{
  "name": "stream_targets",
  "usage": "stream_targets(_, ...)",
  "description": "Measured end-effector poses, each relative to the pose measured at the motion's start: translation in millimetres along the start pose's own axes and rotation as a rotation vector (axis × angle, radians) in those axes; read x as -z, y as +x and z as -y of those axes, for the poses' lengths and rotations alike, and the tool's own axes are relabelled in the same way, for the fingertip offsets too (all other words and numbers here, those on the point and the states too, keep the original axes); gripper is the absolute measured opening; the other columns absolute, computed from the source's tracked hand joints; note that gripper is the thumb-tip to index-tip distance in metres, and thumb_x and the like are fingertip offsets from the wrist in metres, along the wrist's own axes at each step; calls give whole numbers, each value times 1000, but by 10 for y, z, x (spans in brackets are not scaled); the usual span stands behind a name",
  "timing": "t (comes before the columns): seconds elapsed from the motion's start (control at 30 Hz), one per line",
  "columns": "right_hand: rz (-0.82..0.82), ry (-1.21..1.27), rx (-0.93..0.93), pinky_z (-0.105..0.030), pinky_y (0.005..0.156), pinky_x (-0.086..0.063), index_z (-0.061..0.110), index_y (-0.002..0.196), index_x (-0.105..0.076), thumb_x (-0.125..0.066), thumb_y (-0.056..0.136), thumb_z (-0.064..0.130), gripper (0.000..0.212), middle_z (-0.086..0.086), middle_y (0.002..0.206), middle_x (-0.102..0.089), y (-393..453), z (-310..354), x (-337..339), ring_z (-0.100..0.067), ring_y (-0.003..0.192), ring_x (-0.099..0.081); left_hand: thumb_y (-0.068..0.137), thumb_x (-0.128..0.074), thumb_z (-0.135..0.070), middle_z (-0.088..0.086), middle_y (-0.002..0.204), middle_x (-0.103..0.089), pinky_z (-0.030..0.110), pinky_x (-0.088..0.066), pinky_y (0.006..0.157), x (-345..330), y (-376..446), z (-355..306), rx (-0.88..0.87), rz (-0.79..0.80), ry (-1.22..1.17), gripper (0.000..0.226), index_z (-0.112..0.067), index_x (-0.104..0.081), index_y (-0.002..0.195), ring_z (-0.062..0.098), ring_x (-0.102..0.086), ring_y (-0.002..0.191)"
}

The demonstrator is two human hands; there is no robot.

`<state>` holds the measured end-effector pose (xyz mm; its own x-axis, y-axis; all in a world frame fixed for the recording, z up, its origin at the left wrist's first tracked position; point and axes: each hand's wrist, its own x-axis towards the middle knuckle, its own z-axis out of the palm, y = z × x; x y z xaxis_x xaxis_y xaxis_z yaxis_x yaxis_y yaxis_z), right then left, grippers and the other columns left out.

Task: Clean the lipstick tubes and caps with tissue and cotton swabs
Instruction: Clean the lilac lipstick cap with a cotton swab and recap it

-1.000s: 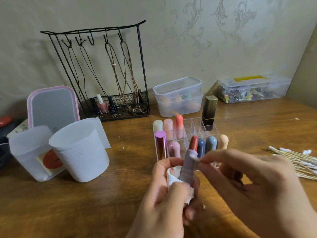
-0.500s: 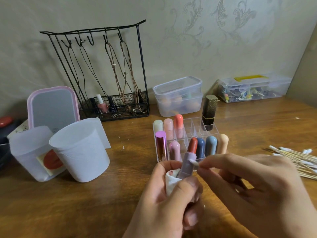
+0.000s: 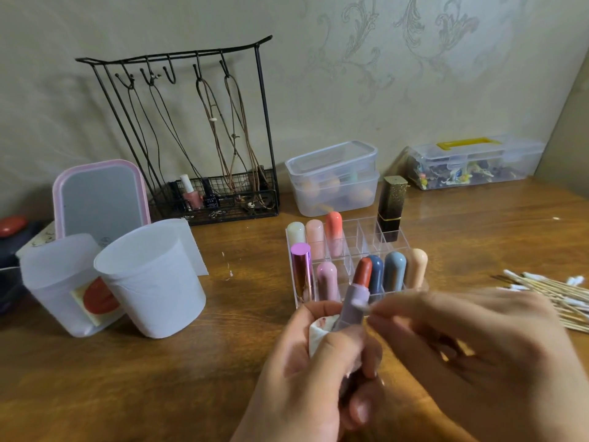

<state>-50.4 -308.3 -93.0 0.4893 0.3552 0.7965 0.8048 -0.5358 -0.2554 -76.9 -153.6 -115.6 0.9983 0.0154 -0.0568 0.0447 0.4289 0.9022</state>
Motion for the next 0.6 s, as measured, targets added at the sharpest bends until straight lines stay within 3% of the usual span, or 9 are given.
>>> stream_targets(0.07,-13,0,-37,-26,40,-44,27,76,-75,-72,81,31,8,12,52,-53,3,-3,5,-13,40,-45,51,-73,-20,17,50,-50,17,-26,35,-16,15,-11,2,48,-32,25,-14,-64,73,18,-37,27)
stream_targets(0.23,-2,22,-31,-26,40,-44,27,77,-76,-72,82,33,9,13,53,-53,14,6,9,-11,40,-45,45,-71,-19,19,47,-48,18,-28,36,-27,35,-43,28,15,-30,25,-14,-64,69,18,-37,25)
stream_targets(0.4,32,-1,-14,-25,41,-43,28,79,-76,-71,83,34,8,16,54,-48,12,5,16,-7,43,-41,75,-69,-1,10,34,-47,19,-29,28,27,117,-14,55,-37,135,18,-2,-52,71,15,-41,22)
stream_targets(0.5,23,-26,-26,-25,40,-43,26,77,-76,-70,83,35,12,13,52,-52,10,17,28,-10,41,-43,57,-72,-24,14,42,-49,20,-26,34,13,102,0,2,19,93,20,-8,-64,66,19,-39,25)
stream_targets(0.6,44,-33,-48,-25,40,-43,28,75,-74,-70,82,34,11,12,50,-52,4,21,43,-10,39,-44,61,-73,-20,9,36,-48,20,-31,29,60,105,8,31,6,168,17,-8,-60,61,14,-42,24)
